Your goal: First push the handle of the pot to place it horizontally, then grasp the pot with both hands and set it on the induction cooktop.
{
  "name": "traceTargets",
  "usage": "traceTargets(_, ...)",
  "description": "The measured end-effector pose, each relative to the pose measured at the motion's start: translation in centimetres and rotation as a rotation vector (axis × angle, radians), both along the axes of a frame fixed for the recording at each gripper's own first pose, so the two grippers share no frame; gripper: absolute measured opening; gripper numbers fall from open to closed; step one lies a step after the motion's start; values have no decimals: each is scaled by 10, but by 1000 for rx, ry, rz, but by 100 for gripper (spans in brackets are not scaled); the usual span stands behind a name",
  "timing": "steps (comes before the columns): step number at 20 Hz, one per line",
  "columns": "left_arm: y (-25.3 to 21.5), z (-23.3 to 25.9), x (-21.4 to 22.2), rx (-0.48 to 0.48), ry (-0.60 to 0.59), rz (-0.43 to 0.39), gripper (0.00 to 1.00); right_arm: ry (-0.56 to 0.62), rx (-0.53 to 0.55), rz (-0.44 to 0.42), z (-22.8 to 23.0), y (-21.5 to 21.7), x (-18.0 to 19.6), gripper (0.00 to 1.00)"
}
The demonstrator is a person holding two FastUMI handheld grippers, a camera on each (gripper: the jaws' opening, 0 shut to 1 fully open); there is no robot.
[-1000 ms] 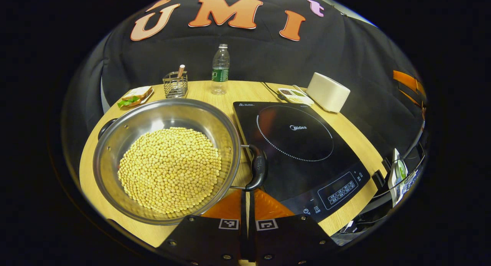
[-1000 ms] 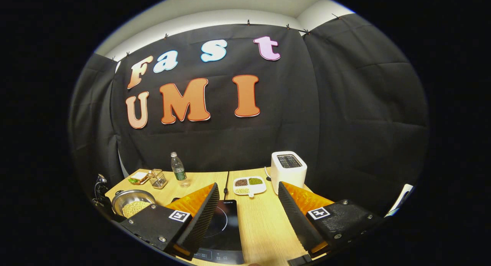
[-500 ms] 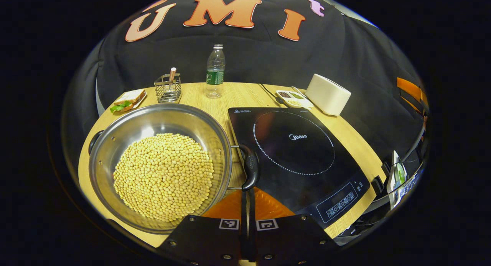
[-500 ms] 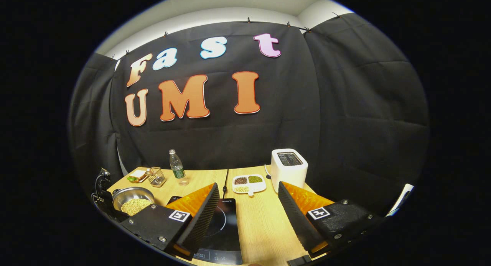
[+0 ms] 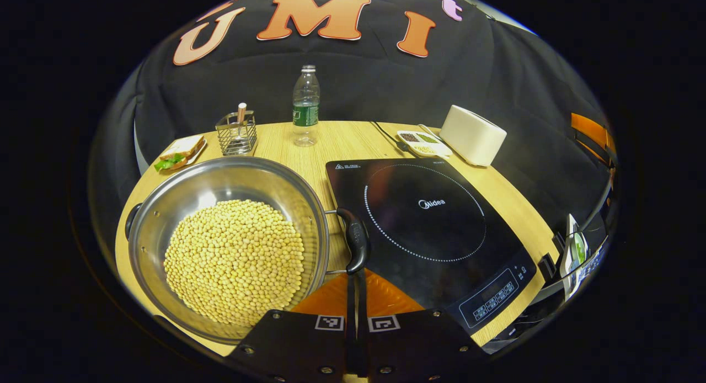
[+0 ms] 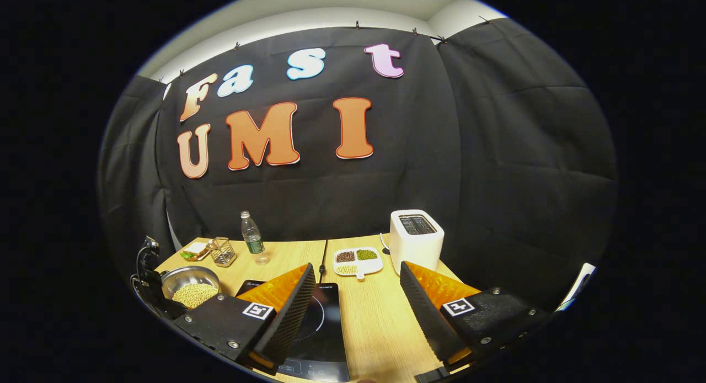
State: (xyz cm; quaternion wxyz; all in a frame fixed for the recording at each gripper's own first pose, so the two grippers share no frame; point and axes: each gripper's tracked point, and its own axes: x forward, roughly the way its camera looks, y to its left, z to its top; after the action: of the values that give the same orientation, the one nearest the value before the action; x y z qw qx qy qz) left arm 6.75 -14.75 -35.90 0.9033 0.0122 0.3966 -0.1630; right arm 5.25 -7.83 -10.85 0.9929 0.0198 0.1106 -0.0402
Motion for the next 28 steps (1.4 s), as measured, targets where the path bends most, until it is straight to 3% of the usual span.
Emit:
traceTargets(1, -1, 0, 0, -3, 1, 0, 1, 2, -1, -1, 0, 1, 0, 96)
traceTargets(5, 1, 6, -5, -6, -6, 4, 1, 5, 9, -4, 0, 7, 1, 96)
traceTargets(6, 3, 9, -6, -4, -15, 2, 1, 6, 11, -1, 1, 10, 0, 100)
traceTargets(11, 27, 54, -8, 19, -143, 15, 1, -3, -2, 27, 9, 37, -5, 96)
traceTargets(12, 36, 65, -6, 20, -176, 29, 0, -8, -4, 35, 12, 45, -7, 100)
traceTargets(15, 66, 94, -8, 0, -252, 85, 2, -20, -4, 64, 16, 69, -11, 100)
traceTargets(17, 91, 111, -9, -15, -297, 129, 6, -21, -1, 83, 15, 86, -14, 96)
traceTargets(21, 149, 133, -13, 7, -382, 212, 2, -15, -1, 117, 12, 122, -16, 96)
traceTargets(24, 184, 144, -14, -37, -418, 271, 3, -16, 2, 135, 8, 148, -15, 100)
traceTargets(25, 193, 145, -13, -47, -428, 281, 4, -14, 5, 140, 4, 157, -15, 96)
traceTargets(28, 227, 144, -8, -44, -458, 321, 20, -6, 11, 153, -6, 182, -12, 96)
